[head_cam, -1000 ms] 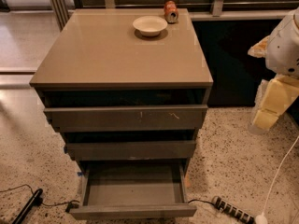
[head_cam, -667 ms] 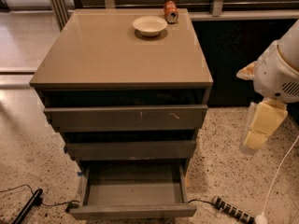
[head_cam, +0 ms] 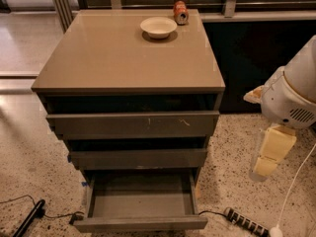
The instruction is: Close bottom drawer
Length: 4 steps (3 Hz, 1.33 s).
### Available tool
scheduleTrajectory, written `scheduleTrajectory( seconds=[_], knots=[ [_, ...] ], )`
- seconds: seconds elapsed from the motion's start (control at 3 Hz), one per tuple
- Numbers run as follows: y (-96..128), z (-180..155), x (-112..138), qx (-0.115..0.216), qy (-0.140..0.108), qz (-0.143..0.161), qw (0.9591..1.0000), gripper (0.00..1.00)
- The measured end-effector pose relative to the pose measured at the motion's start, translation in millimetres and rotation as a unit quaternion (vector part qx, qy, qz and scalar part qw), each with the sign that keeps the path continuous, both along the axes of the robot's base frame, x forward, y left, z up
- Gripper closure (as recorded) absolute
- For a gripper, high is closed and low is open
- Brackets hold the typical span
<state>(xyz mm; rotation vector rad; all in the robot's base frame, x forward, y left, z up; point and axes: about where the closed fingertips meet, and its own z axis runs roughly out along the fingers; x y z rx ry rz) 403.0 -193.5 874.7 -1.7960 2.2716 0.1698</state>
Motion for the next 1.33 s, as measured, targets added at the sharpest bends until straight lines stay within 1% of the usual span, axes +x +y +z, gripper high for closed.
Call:
scheduleTrajectory(
  seconds=[0.33, 1.0, 1.33],
  knots=[
    [0.0, 0.0, 0.0, 0.0, 0.0, 0.0, 1.0, 0.13],
    [0.0, 0.0, 0.0, 0.0, 0.0, 0.0, 1.0, 0.6],
    [0.0, 0.1, 0.0, 0.0, 0.0, 0.0, 1.0, 0.91]
  ],
)
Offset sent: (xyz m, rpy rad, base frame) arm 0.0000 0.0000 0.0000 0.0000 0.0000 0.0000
